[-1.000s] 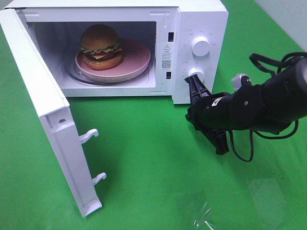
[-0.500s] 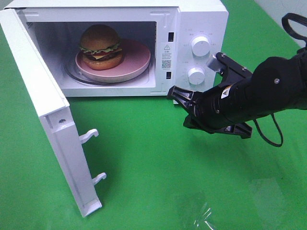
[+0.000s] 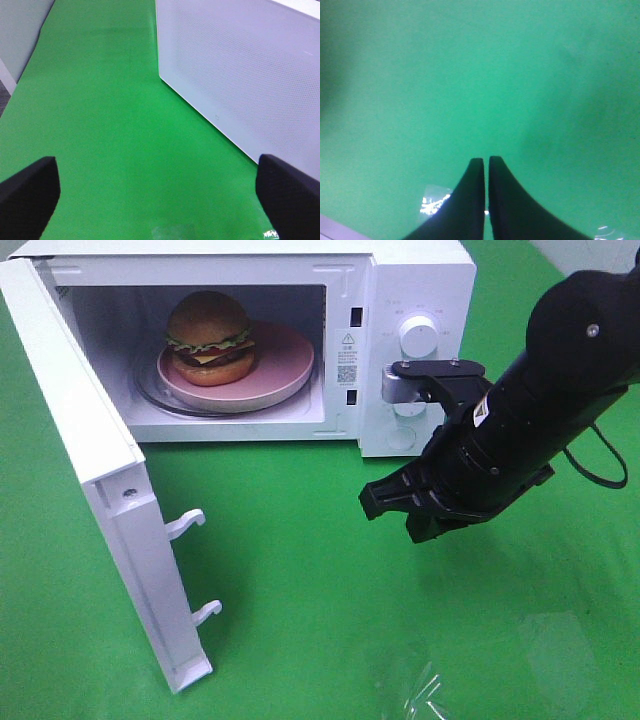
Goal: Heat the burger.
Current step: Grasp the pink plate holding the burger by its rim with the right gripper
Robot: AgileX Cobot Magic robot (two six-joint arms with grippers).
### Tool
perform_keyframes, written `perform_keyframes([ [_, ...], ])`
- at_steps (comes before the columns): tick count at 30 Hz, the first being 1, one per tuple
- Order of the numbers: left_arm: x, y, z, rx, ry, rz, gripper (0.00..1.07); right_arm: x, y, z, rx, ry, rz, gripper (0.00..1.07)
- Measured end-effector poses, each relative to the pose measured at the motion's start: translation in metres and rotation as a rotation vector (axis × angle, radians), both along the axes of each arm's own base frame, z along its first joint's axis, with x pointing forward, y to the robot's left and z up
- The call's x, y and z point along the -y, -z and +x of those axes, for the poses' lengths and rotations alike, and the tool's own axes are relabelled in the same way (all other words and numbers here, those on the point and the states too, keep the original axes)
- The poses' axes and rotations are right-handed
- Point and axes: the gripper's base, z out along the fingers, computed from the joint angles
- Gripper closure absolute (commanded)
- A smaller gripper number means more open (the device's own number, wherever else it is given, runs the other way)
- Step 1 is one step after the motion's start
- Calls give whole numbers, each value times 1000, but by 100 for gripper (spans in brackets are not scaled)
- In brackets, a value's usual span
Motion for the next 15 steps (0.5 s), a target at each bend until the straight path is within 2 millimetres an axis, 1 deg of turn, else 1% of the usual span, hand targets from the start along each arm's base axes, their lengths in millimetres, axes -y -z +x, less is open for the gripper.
perform_keyframes([
  [1,0,0,0,0,0,0,7,-1,-4,0,-1,-88,-38,104],
  [2,0,0,0,0,0,0,7,-1,-4,0,-1,-88,-38,104],
  [3,0,0,0,0,0,0,7,-1,-7,1,2,-148,-60,103],
  [4,0,0,0,0,0,0,7,-1,-7,1,2,-148,-60,103],
  [5,0,0,0,0,0,0,7,-2,-11,2,10,-242,-92,102],
  [6,0,0,0,0,0,0,7,-2,-11,2,10,-242,-92,102],
  [7,0,0,0,0,0,0,7,-2,-13,2,19,-285,-105,102],
  [8,0,0,0,0,0,0,7,-3,-15,3,36,-365,-129,101],
  [9,0,0,0,0,0,0,7,-3,-15,3,36,-365,-129,101],
  [10,0,0,0,0,0,0,7,-3,-16,3,51,-459,-158,100],
  [11,0,0,0,0,0,0,7,-3,-16,3,51,-459,-158,100],
  [12,0,0,0,0,0,0,7,-3,-16,2,61,-558,-189,99],
  [13,0,0,0,0,0,0,7,-3,-16,2,61,-558,-189,99],
  [14,0,0,0,0,0,0,7,-2,-16,1,67,-600,-201,98],
  [15,0,0,0,0,0,0,7,-2,-16,0,83,-710,-232,97],
])
